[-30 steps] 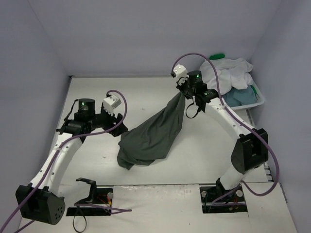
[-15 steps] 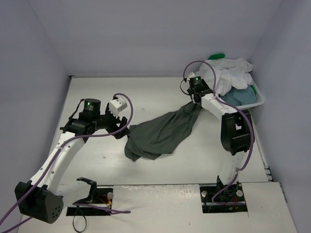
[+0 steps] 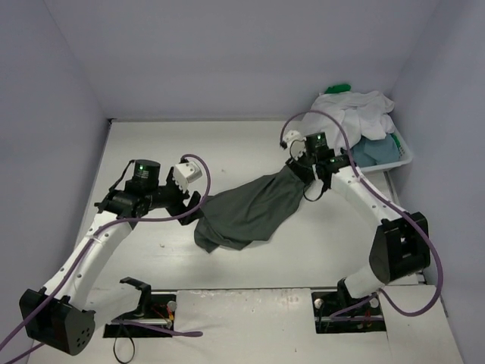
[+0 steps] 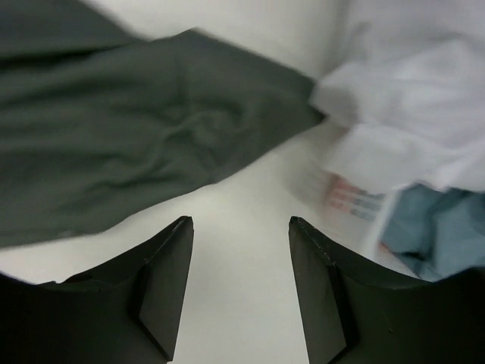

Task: Fold and stack the t-shirts
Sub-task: Move the crumpled T-shirt to the center of the board.

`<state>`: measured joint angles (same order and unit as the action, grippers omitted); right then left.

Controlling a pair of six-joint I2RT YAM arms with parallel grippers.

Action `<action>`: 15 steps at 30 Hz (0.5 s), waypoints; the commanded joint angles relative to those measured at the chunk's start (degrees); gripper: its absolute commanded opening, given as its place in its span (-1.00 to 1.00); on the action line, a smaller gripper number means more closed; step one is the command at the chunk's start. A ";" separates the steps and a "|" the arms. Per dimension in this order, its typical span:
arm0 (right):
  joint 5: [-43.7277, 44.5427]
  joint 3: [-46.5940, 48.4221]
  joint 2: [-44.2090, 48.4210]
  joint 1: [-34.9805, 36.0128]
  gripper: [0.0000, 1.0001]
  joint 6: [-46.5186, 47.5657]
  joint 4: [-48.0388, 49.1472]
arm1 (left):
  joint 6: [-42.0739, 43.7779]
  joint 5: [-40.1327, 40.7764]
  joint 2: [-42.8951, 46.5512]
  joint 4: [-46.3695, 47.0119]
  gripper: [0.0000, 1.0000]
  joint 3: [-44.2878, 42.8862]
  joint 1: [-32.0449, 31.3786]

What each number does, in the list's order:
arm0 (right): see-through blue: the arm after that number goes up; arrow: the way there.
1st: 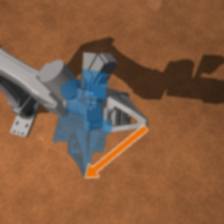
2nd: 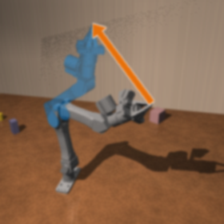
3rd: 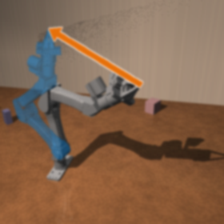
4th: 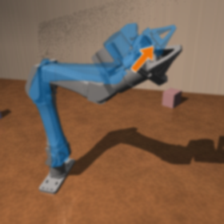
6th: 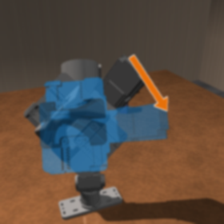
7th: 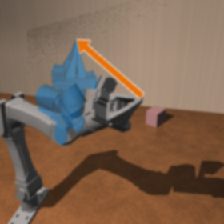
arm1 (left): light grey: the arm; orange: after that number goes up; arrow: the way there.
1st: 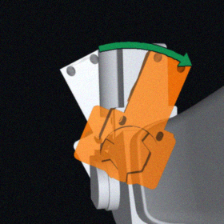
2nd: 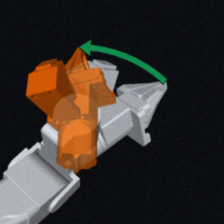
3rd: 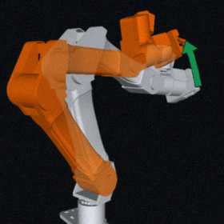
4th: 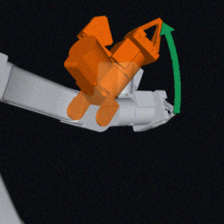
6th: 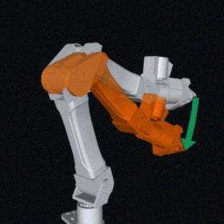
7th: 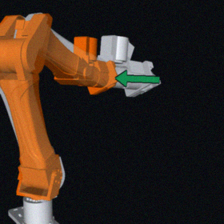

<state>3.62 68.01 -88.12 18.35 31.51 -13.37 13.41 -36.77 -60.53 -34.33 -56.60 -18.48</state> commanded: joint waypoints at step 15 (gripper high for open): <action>-6.62 -24.23 13.32 3.18 0.02 28.78 13.68 | 7.42 9.88 1.03 2.16 0.48 3.95 -3.40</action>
<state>-5.34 43.94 -77.84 21.74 54.89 -8.64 19.14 -28.69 -60.31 -34.37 -51.68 -21.43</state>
